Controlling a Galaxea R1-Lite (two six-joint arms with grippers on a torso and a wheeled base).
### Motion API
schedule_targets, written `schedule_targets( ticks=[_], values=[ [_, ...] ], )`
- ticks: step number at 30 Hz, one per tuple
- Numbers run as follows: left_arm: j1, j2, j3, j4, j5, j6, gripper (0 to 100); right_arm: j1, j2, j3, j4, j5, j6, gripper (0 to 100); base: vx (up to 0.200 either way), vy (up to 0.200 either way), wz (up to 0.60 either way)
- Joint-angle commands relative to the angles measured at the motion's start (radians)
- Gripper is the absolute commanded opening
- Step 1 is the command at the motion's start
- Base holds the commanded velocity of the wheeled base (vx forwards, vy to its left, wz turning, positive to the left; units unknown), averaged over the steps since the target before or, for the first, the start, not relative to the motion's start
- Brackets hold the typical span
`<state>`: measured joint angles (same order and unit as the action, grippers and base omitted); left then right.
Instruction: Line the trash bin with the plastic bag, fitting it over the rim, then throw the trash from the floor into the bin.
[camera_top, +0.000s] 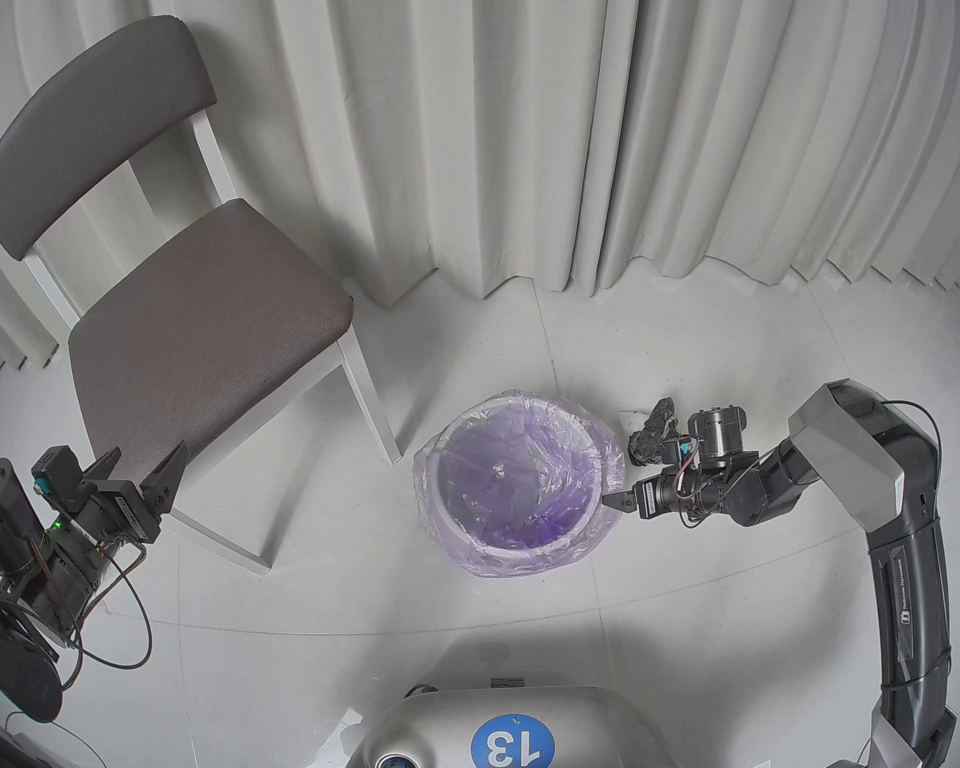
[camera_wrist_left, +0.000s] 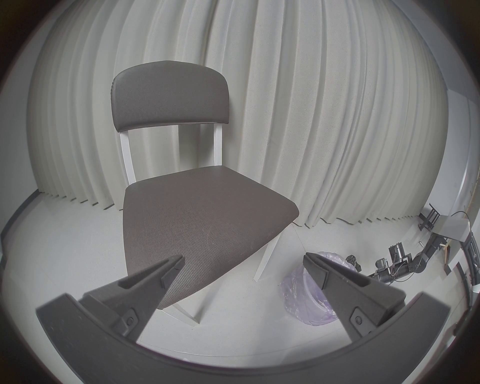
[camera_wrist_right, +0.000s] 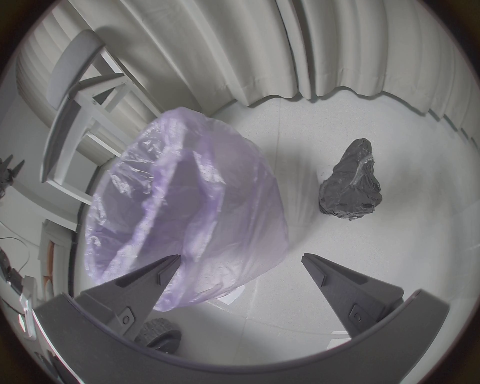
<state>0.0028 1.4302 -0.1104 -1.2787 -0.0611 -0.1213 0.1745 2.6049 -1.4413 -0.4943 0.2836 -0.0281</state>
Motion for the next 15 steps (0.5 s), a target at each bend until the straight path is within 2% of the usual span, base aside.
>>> schedule_targets(
  ticks=[1, 10, 14, 15],
  values=[
    [-0.003, 0.022, -0.002, -0.001, -0.003, -0.001, 100, 0.002, 0.113, -0.108, 0.019, -0.043, 0.023, 100, 0.000, 0.000, 0.00],
    [-0.010, 0.058, -0.005, -0.011, -0.002, -0.005, 100, -0.003, 0.127, -0.131, 0.052, -0.032, 0.070, 100, 0.000, 0.000, 0.00],
    [-0.014, 0.059, 0.002, -0.011, -0.003, -0.006, 100, -0.003, -0.017, -0.037, 0.057, 0.094, 0.162, 100, 0.000, 0.000, 0.00],
    [-0.014, 0.059, 0.003, -0.011, -0.002, -0.006, 100, -0.003, -0.023, -0.033, 0.057, 0.098, 0.163, 100, 0.000, 0.000, 0.00]
  ],
)
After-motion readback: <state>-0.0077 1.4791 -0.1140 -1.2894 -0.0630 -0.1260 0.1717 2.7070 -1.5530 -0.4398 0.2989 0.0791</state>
